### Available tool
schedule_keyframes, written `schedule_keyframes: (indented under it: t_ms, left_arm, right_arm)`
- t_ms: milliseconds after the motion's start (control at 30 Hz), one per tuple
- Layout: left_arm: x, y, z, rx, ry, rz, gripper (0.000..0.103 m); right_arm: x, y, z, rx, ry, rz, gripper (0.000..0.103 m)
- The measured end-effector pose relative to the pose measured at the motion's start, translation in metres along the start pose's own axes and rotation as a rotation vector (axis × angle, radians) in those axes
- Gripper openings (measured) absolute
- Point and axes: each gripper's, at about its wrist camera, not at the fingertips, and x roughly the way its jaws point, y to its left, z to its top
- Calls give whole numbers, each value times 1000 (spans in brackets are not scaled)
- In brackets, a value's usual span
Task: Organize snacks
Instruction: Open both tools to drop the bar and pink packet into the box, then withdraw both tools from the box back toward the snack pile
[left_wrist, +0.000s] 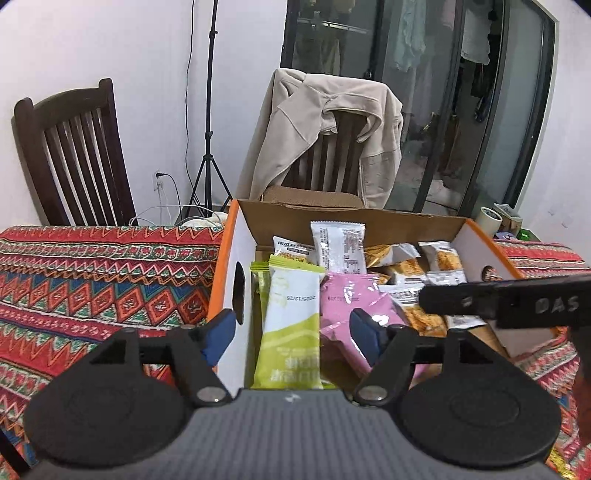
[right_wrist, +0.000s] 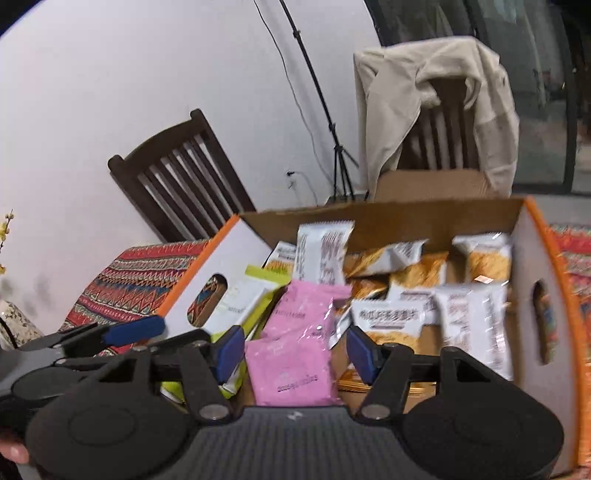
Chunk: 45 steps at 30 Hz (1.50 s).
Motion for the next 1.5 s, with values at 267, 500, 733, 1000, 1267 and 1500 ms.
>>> schedule_keyframes:
  t_ms: [267,500,733,1000,1267,1500]
  left_arm:
    - [-88,-6,16,-22,12,-30,82]
    - [-204,-35,-3,41,-68,-116,98]
    - [-303,-64,-88,118,-161,-144,103]
    - [-358,-81,-195,111,-211,-147,103]
    - [-367,-89,-278,38,-103,-78,103]
    - [-363,-74,-304,-15,-37,-51,103]
  right_arm:
    - [-101,8,3,-62,-57,-96,67]
    - [-218,29,-17,-149,-146,-151,80]
    - [-311,55,-99,-287,-224,-177,88]
    - [-369,80,-227,-415,-240,-222,90]
    - [-408,92,-341,-358,-201,-224,93]
    - [-430,82,-397,-247,-171,-236,93]
